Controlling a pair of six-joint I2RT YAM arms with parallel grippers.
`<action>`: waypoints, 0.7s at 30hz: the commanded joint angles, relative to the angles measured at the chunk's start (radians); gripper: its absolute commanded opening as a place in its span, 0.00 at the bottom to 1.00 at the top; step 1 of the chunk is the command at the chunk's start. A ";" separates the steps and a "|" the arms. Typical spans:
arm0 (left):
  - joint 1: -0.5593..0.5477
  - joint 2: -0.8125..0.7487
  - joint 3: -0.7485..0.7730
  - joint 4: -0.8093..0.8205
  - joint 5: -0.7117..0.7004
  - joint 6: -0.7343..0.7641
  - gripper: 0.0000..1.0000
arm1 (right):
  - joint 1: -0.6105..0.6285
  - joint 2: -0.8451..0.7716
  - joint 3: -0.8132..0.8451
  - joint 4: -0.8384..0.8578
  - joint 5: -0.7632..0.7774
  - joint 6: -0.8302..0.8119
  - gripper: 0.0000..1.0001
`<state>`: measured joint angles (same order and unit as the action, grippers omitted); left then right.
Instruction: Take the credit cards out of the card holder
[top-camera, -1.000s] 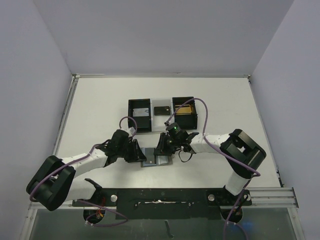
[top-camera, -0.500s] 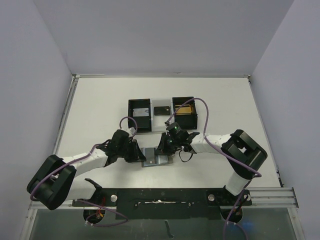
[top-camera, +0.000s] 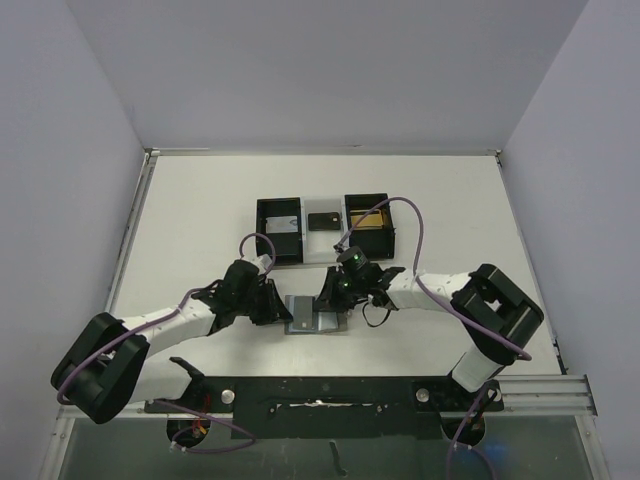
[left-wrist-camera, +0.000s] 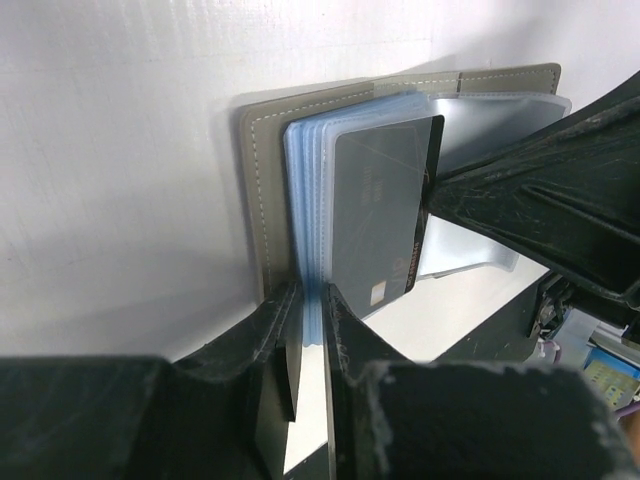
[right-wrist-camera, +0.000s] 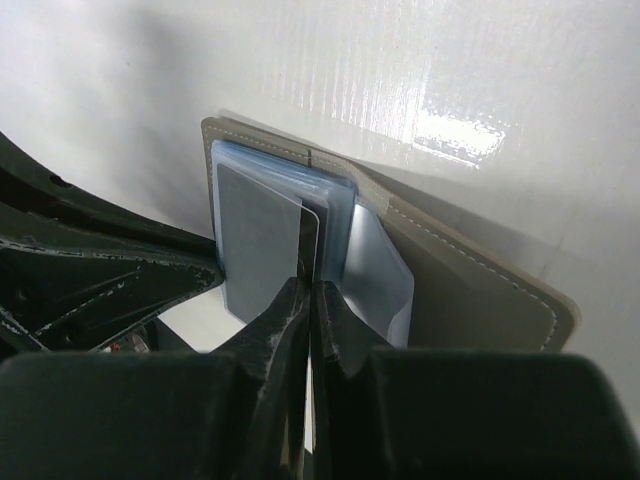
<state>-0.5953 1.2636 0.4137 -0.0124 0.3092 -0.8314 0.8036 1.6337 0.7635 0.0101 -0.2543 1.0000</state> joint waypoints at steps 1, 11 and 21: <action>-0.005 -0.028 -0.012 0.021 -0.023 -0.012 0.11 | -0.012 -0.058 -0.006 0.031 0.000 -0.002 0.00; -0.009 -0.027 -0.018 0.025 -0.033 -0.015 0.09 | -0.021 -0.071 -0.003 0.007 0.007 -0.007 0.00; -0.011 -0.041 -0.015 0.018 -0.047 -0.010 0.09 | -0.036 -0.096 -0.028 -0.009 0.003 -0.018 0.00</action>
<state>-0.6014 1.2564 0.3923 -0.0116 0.2836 -0.8520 0.7731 1.5841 0.7460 -0.0135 -0.2539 0.9955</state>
